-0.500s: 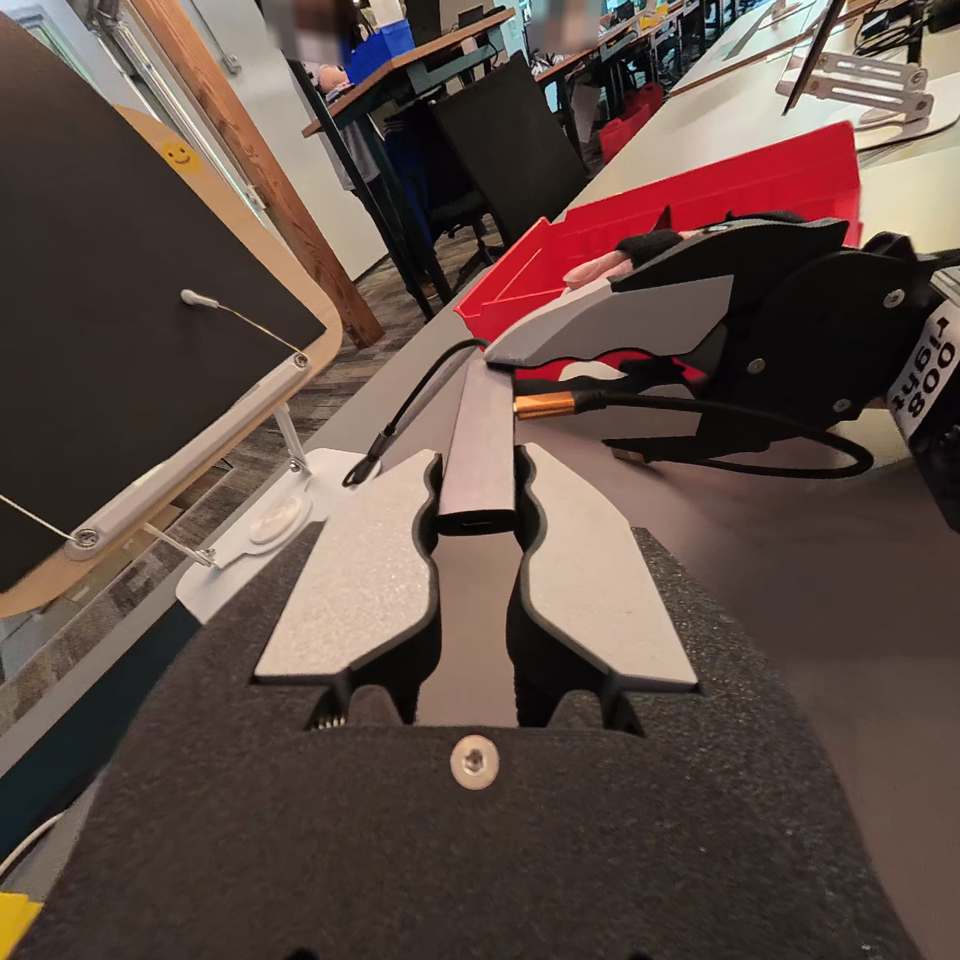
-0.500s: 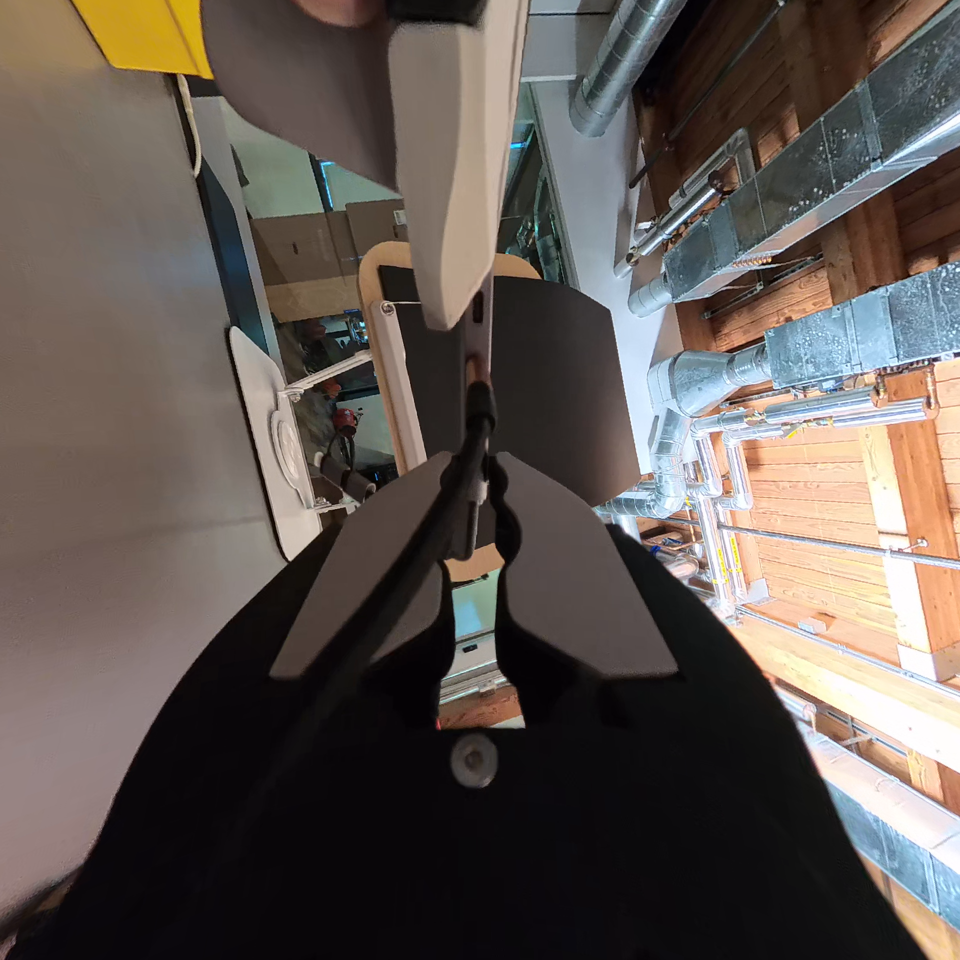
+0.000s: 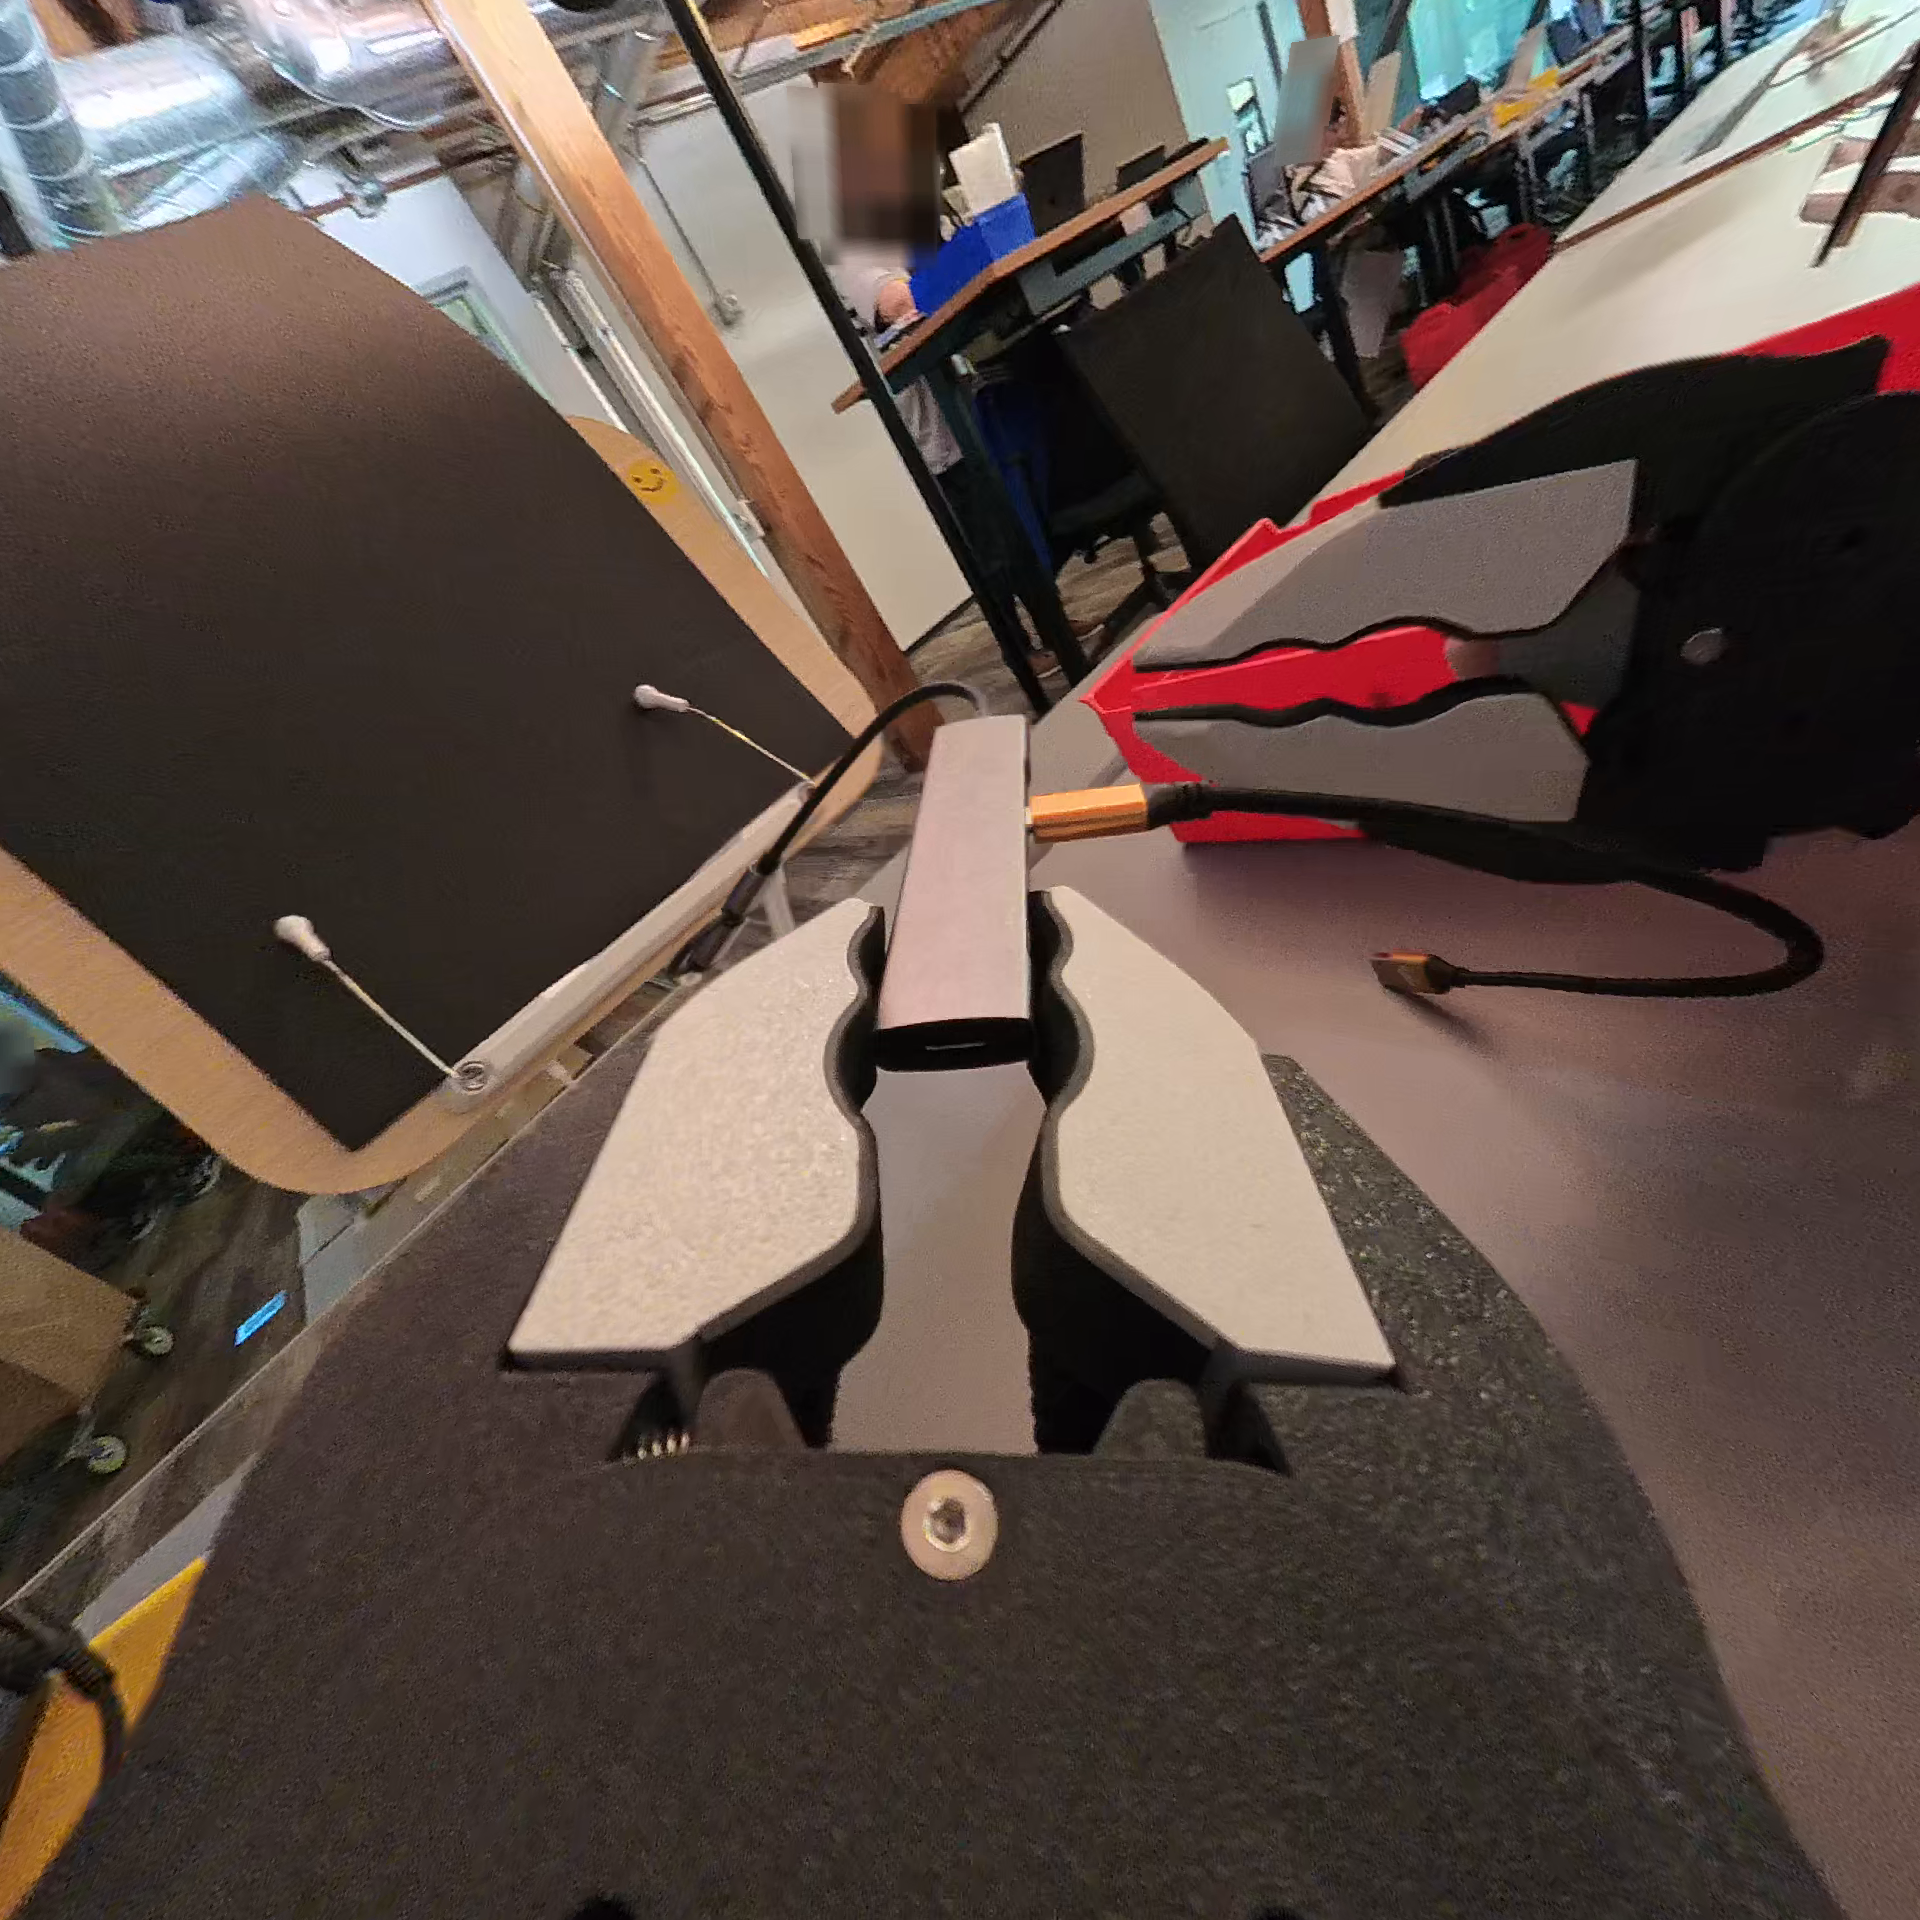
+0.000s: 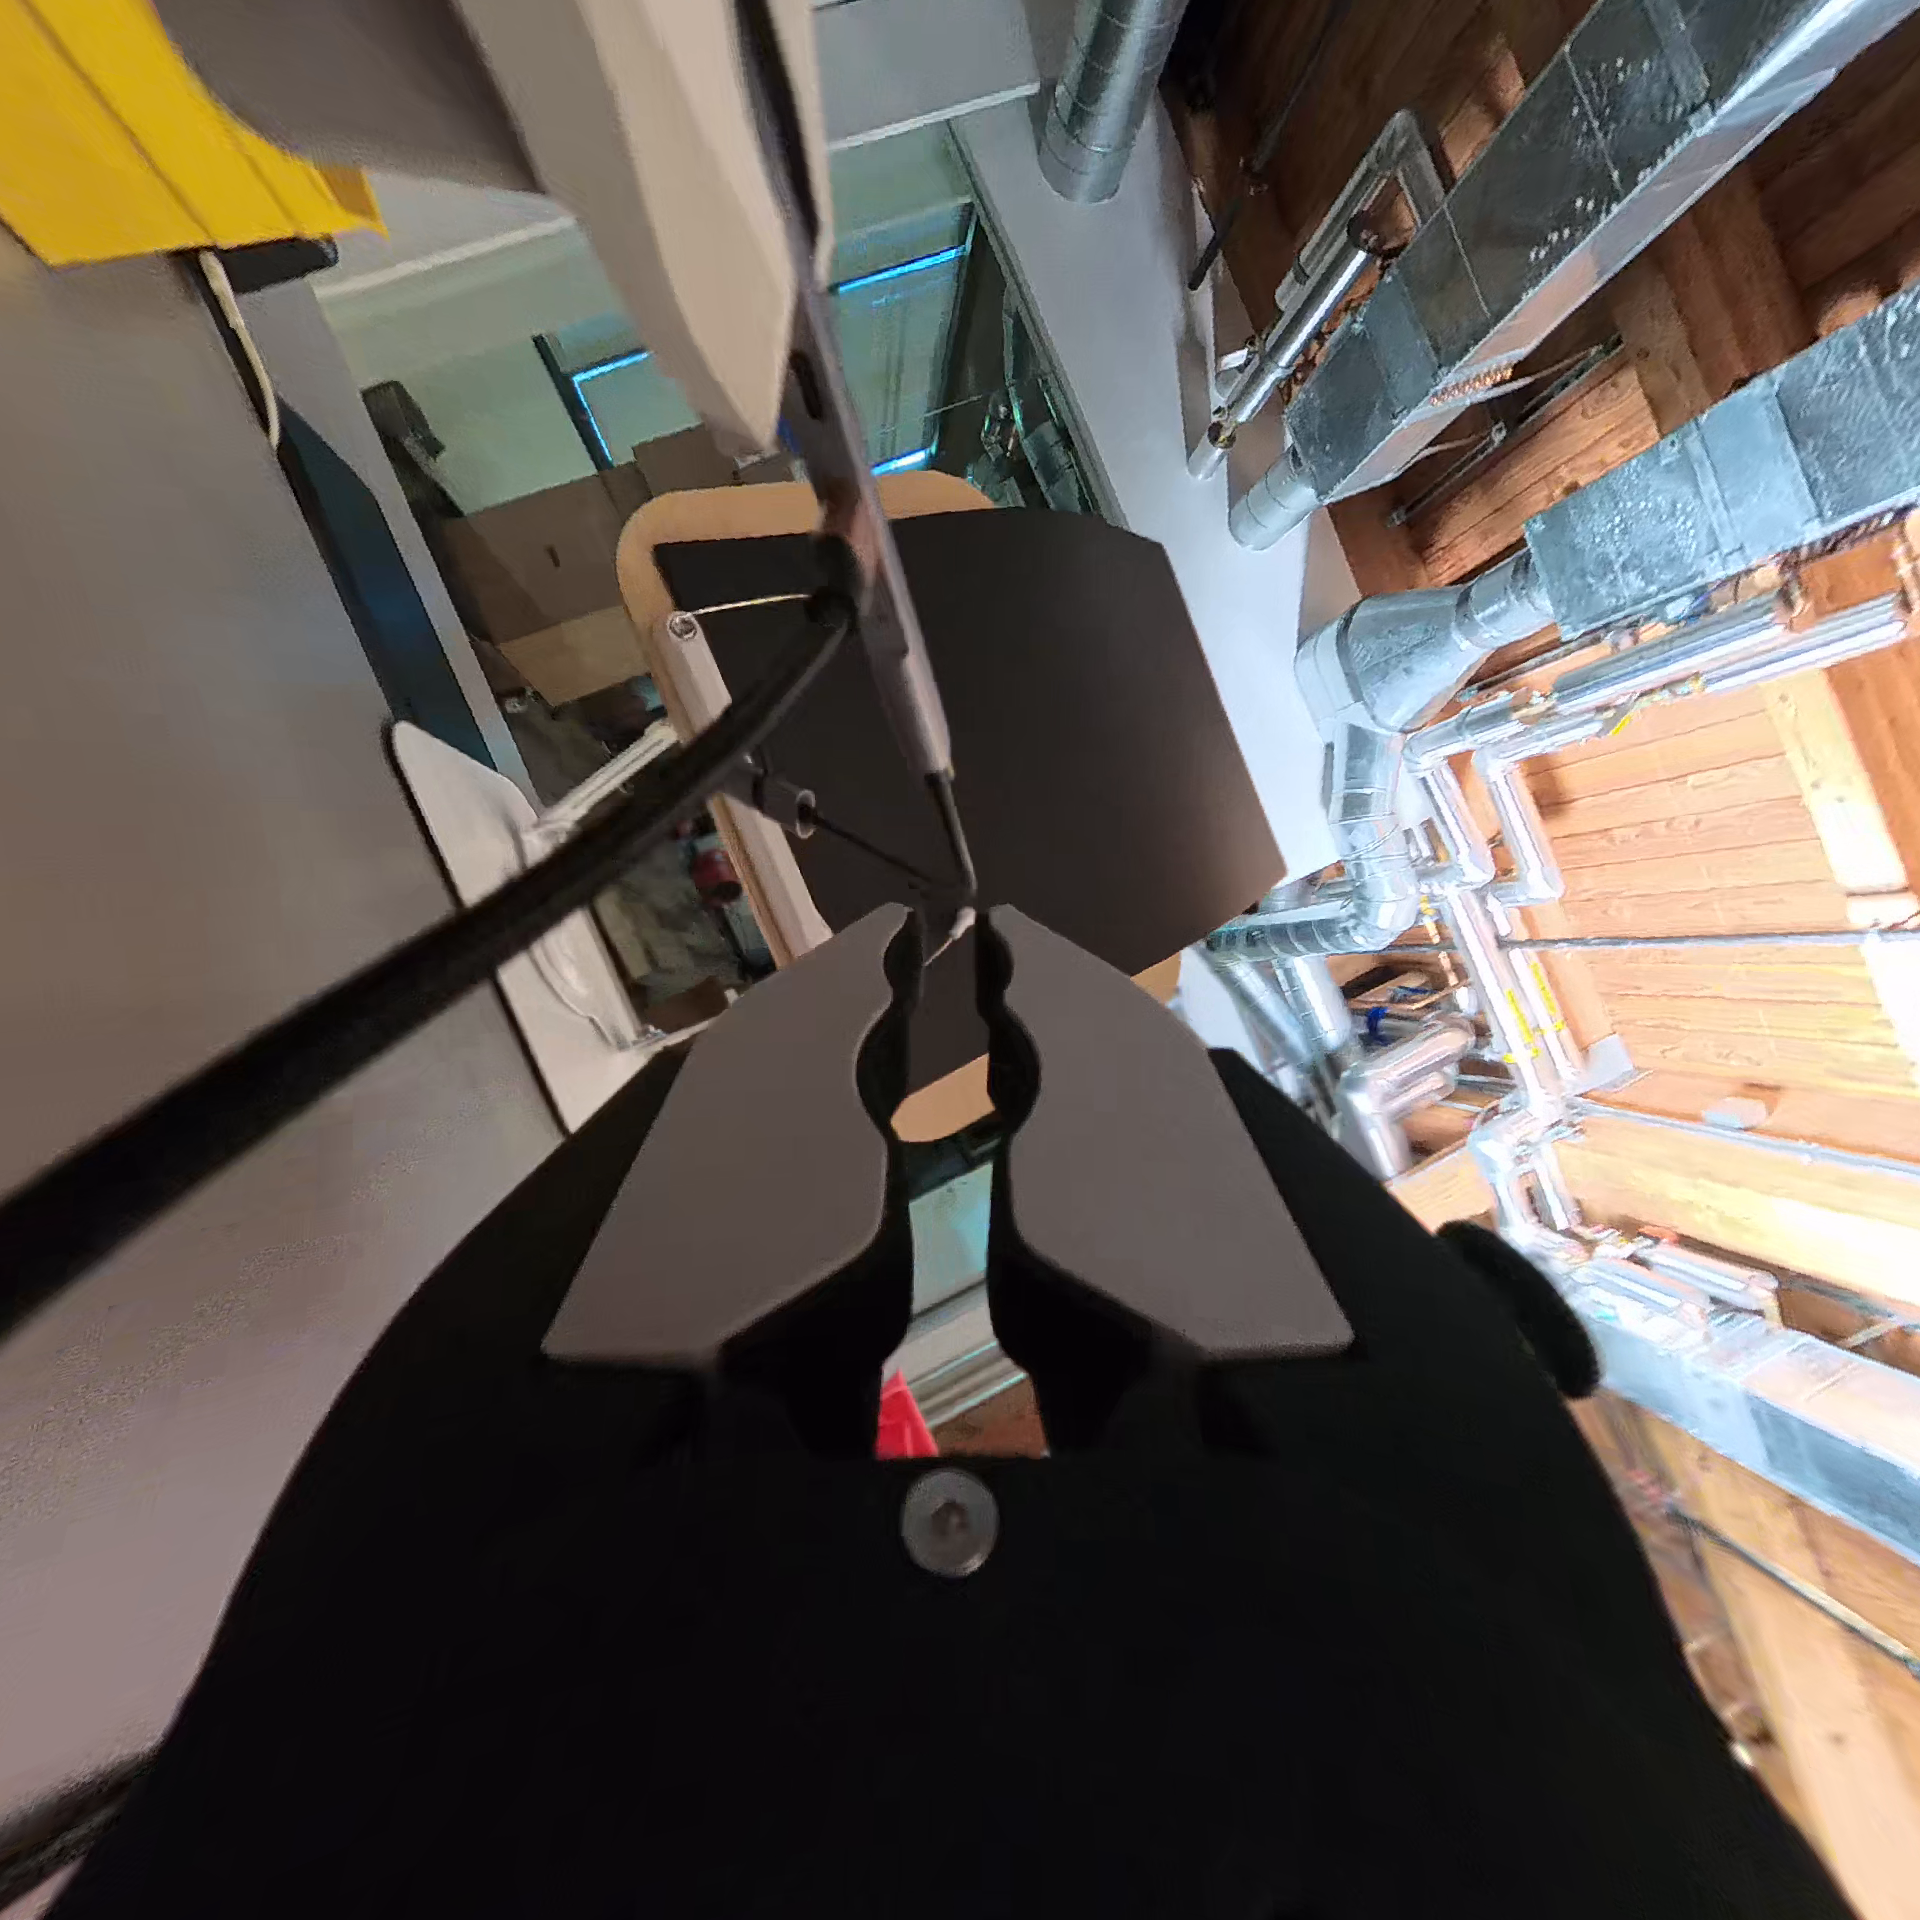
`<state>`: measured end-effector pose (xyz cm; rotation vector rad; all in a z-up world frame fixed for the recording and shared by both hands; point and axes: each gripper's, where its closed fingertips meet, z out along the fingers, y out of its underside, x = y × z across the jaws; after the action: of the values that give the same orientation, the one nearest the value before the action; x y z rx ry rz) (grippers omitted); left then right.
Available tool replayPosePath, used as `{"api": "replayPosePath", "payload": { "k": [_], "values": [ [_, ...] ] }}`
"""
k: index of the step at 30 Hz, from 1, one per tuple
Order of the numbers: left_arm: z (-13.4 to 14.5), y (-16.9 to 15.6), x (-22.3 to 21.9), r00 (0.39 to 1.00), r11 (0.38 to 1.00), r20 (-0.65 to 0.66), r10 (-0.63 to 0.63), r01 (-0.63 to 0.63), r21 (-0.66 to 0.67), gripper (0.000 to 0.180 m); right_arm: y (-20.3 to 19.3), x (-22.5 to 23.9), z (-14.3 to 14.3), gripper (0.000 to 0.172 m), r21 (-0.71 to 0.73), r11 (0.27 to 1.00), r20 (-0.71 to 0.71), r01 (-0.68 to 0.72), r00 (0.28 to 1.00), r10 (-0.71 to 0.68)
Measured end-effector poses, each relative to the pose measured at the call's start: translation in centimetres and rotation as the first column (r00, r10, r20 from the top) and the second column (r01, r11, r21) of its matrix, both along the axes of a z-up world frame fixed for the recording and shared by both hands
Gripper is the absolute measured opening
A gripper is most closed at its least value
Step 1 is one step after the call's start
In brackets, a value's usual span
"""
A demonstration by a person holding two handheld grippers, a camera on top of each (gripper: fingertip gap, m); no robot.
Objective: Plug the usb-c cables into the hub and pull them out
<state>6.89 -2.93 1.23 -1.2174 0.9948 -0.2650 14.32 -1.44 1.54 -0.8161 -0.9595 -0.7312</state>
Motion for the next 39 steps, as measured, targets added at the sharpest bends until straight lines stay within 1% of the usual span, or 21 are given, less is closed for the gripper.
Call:
{"api": "replayPosePath", "payload": {
  "k": [2, 3, 4, 6, 8, 10, 11, 13, 14, 15, 19, 23, 28, 32, 34, 39],
  "values": [
    [0.2, 0.2, -0.4, 1.0, 1.0, 0.008, 0.024, -0.024, 0.014, 0.025, 0.0, 0.2, 0.6, 0.008, -0.039, 0.999, -0.085, -0.033, 0.996, 0.029],
    [0.3, 0.4, -0.6, 0.999, 0.999, 0.012, 0.04, -0.04, 0.019, 0.025, 0.0, 0.4, 1.0, 0.008, -0.079, 0.995, -0.156, -0.06, 0.987, 0.047],
    [0.3, 0.5, -0.7, 0.999, 0.998, 0.015, 0.052, -0.053, 0.022, 0.025, 0.2, 0.6, 1.4, 0.008, -0.131, 0.986, -0.249, -0.102, 0.966, 0.067],
    [0.3, 0.9, -1.0, 0.997, 0.997, 0.019, 0.076, -0.077, 0.022, 0.025, 0.0, 0.6, 2.2, 0.009, -0.223, 0.94, -0.447, -0.259, 0.884, 0.137],
    [0.1, 1.2, -1.3, 0.995, 0.995, 0.013, 0.101, -0.101, 0.02, 0.025, -0.7, -0.2, 2.9, 0.013, -0.263, 0.852, -0.608, -0.453, 0.763, 0.217],
    [-0.1, 1.6, -1.4, 0.992, 0.992, 0.004, 0.126, -0.126, 0.023, 0.025, -1.5, -1.6, 3.2, 0.022, -0.285, 0.747, -0.711, -0.6, 0.655, 0.255],
    [-0.2, 1.6, -1.3, 0.991, 0.991, -0.005, 0.131, -0.131, 0.024, 0.025, -1.7, -2.3, 3.2, 0.027, -0.296, 0.698, -0.746, -0.652, 0.614, 0.257],
    [-0.4, 1.7, -1.1, 0.99, 0.99, -0.021, 0.138, -0.137, 0.03, 0.025, -1.9, -3.5, 2.6, 0.028, -0.325, 0.616, -0.791, -0.717, 0.563, 0.238],
    [-0.5, 1.7, -1.0, 0.99, 0.99, -0.026, 0.14, -0.139, 0.035, 0.025, -1.8, -4.0, 2.1, 0.028, -0.339, 0.593, -0.804, -0.73, 0.552, 0.22],
    [-0.5, 1.7, -0.8, 0.99, 0.99, -0.032, 0.137, -0.136, 0.034, 0.025, -1.6, -4.2, 1.6, 0.028, -0.351, 0.589, -0.809, -0.728, 0.552, 0.201],
    [-0.7, 1.8, -0.6, 0.988, 0.988, -0.034, 0.149, -0.148, 0.034, 0.025, -0.9, -4.8, -0.2, 0.027, -0.395, 0.603, -0.786, -0.693, 0.594, 0.168],
    [-0.6, 1.8, -0.3, 0.99, 0.99, -0.01, 0.139, -0.138, 0.023, 0.025, -0.5, -5.2, -1.4, 0.024, -0.412, 0.602, -0.787, -0.684, 0.6, 0.143],
    [-0.8, 1.7, 0.2, 0.992, 0.992, -0.019, 0.125, -0.124, 0.017, 0.025, -0.4, -4.9, -1.3, 0.016, -0.363, 0.622, -0.81, -0.694, 0.564, 0.157],
    [-1.0, 1.7, 0.6, 0.992, 0.992, -0.028, 0.126, -0.125, 0.021, 0.025, -0.4, -4.7, -1.2, 0.012, -0.337, 0.615, -0.84, -0.713, 0.523, 0.145],
    [-1.1, 1.6, 0.9, 0.992, 0.993, -0.031, 0.118, -0.118, 0.018, 0.025, -0.3, -4.5, -1.3, 0.012, -0.337, 0.613, -0.844, -0.715, 0.518, 0.14],
    [-1.2, 1.5, 1.5, 0.993, 0.994, -0.037, 0.112, -0.111, 0.02, 0.025, -0.1, -4.2, -1.4, 0.013, -0.33, 0.642, -0.837, -0.693, 0.528, 0.14]
  ]
}}
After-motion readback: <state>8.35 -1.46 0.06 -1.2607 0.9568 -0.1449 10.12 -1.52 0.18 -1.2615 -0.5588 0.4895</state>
